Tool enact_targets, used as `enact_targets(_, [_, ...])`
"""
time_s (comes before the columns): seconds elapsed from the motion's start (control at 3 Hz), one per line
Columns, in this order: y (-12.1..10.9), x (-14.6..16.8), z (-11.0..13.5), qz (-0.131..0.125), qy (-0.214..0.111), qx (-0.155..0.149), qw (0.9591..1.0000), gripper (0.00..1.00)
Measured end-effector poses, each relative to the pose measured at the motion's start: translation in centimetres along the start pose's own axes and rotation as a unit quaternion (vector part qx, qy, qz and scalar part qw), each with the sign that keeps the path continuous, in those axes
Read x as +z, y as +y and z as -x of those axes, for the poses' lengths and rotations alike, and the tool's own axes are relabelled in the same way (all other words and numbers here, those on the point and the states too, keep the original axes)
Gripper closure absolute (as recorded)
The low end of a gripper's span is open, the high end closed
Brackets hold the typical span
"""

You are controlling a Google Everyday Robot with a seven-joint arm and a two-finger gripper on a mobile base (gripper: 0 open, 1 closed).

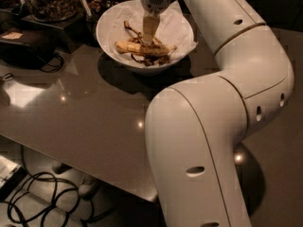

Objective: Pick banana from white bowl

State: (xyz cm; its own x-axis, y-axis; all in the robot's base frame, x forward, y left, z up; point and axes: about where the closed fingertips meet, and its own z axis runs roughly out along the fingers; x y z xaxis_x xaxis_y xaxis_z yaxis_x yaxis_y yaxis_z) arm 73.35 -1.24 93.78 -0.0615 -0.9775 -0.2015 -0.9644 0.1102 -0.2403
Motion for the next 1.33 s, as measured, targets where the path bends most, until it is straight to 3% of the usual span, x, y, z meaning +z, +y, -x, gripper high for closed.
enact_targets(0.33, [0.2, 1.1, 0.5, 0.011, 0.004, -0.005, 0.9999, 0.51])
enact_targets(0.67, [0.8, 2.3, 0.9, 0.026, 0.006, -0.012, 0.9996, 0.42])
enact_targets(1.33, [1.8, 4.9, 0.7, 0.057, 0.011, -0.014, 0.9982, 0.42])
